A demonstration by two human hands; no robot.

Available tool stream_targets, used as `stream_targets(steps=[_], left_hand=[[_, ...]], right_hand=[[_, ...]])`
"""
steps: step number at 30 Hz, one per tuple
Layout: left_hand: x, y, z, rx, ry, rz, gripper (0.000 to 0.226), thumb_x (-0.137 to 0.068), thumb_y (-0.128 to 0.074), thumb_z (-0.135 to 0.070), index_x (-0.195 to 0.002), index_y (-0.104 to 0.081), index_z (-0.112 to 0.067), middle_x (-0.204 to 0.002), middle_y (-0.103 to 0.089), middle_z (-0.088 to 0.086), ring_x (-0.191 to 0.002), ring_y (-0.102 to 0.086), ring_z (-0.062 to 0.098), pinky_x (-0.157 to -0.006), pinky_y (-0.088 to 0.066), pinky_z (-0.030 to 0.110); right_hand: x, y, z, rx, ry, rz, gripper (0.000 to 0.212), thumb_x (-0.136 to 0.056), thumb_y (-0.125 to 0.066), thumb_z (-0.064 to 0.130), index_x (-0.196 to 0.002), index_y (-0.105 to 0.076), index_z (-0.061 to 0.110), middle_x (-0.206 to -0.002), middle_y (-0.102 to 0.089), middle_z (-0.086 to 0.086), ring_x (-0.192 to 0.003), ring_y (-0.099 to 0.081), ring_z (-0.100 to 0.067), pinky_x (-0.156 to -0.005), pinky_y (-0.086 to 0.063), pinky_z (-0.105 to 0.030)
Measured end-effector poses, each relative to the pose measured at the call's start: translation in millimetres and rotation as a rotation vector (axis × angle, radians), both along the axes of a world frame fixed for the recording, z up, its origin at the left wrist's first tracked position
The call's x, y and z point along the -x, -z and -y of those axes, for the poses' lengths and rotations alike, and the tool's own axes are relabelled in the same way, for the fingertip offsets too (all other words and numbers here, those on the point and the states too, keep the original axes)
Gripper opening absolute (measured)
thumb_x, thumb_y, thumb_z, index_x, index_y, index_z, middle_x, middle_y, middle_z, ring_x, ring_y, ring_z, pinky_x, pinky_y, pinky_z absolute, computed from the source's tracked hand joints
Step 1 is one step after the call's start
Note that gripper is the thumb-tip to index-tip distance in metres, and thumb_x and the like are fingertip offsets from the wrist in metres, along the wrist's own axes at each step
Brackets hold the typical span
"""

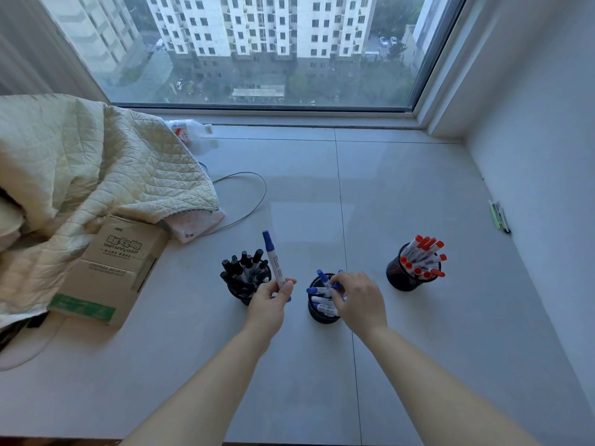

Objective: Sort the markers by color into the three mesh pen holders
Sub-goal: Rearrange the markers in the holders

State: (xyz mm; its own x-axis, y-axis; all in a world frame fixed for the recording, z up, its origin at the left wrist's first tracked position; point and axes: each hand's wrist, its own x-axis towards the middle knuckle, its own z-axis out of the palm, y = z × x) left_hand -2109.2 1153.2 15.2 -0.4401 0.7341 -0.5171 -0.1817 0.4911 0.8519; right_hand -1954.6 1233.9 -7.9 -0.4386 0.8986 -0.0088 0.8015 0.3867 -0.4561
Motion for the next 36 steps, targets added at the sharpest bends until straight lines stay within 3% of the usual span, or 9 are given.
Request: stream_targets(steps=[5, 9, 13, 16, 20, 24, 28, 32, 36], left_hand=[[-10, 5, -2, 0.018, -0.015, -0.054, 0.012, -0.083, -0.066, -0.014, -0.076, -0.061, -0.022, -0.069, -0.062, -0.006, -0.066, -0.055, 0.006, -0.063, -0.042, 0.019], [-21, 10, -5, 0.029, -0.038, -0.017, 0.011, -0.082, -0.066, -0.011, -0.080, -0.060, -0.020, -0.077, -0.067, -0.001, -0.075, -0.064, 0.010, -0.060, -0.046, 0.020], [-30, 14, -13, 0.037, -0.120, 0.124, 0.013, -0.091, -0.054, -0.015, -0.084, -0.064, -0.015, -0.072, -0.071, -0.006, -0.074, -0.068, 0.006, -0.059, -0.051, 0.019], [-37, 20, -16, 0.069, -0.061, 0.050, 0.019, -0.092, -0.053, -0.016, -0.079, -0.065, -0.021, -0.074, -0.069, -0.005, -0.076, -0.066, 0.009, -0.070, -0.055, 0.026], [-41, 27, -18, 0.108, -0.018, -0.112, 0.017, -0.086, -0.060, -0.018, -0.071, -0.061, -0.027, -0.073, -0.069, -0.003, -0.078, -0.067, 0.016, -0.080, -0.055, 0.040], [-41, 26, -22, 0.105, -0.056, -0.238, 0.016, -0.076, -0.069, -0.018, -0.072, -0.055, -0.025, -0.067, -0.065, -0.006, -0.069, -0.065, 0.011, -0.069, -0.057, 0.040], [-45, 28, -24, 0.087, -0.066, -0.192, 0.009, -0.076, -0.070, -0.020, -0.076, -0.062, -0.024, -0.069, -0.068, -0.004, -0.069, -0.067, 0.012, -0.071, -0.057, 0.038], [-48, 31, -22, 0.064, -0.094, -0.167, 0.014, -0.085, -0.059, -0.024, -0.074, -0.062, -0.031, -0.080, -0.070, 0.001, -0.078, -0.068, 0.012, -0.079, -0.056, 0.042], [-48, 30, -19, 0.008, -0.075, -0.270, 0.013, -0.085, -0.060, -0.018, -0.080, -0.060, -0.031, -0.089, -0.069, 0.007, -0.076, -0.069, 0.013, -0.077, -0.057, 0.040]], right_hand=[[0, 7, -3, 0.156, 0.001, 0.094, 0.021, -0.089, -0.053, 0.025, -0.106, -0.066, 0.023, -0.092, -0.068, -0.001, -0.097, -0.051, -0.020, -0.081, -0.038, -0.029], [-10, 1, -2, 0.143, -0.003, -0.075, 0.024, -0.084, -0.060, 0.021, -0.107, -0.064, 0.020, -0.088, -0.066, 0.004, -0.089, -0.049, -0.019, -0.079, -0.042, -0.031], [-28, 1, -5, 0.158, 0.129, -0.164, 0.028, -0.077, -0.054, 0.003, -0.101, -0.063, 0.014, -0.088, -0.058, 0.001, -0.089, -0.048, -0.018, -0.076, -0.039, -0.028], [-41, 6, -7, 0.234, 0.218, -0.156, 0.030, -0.073, -0.051, -0.001, -0.098, -0.060, 0.014, -0.085, -0.050, 0.005, -0.087, -0.047, -0.016, -0.073, -0.037, -0.024], [-49, 15, -9, 0.403, 0.152, -0.075, 0.029, -0.080, -0.052, 0.009, -0.106, -0.058, 0.022, -0.089, -0.050, 0.006, -0.084, -0.048, -0.014, -0.070, -0.038, -0.025], [-45, 22, -10, 0.433, 0.098, -0.061, 0.022, -0.086, -0.056, 0.022, -0.108, -0.058, 0.026, -0.088, -0.053, 0.009, -0.078, -0.050, -0.011, -0.065, -0.036, -0.024], [-40, 26, -10, 0.408, 0.112, -0.057, 0.017, -0.087, -0.059, 0.028, -0.103, -0.061, 0.023, -0.084, -0.054, 0.010, -0.074, -0.049, -0.012, -0.062, -0.033, -0.024], [-41, 23, -9, 0.382, 0.113, -0.144, 0.012, -0.087, -0.058, 0.026, -0.098, -0.058, 0.021, -0.073, -0.052, 0.011, -0.067, -0.048, -0.012, -0.055, -0.032, -0.022], [-47, 14, -11, 0.404, 0.285, -0.366, 0.005, -0.088, -0.055, 0.023, -0.087, -0.051, 0.021, -0.066, -0.052, 0.011, -0.059, -0.047, -0.007, -0.054, -0.035, -0.022]])
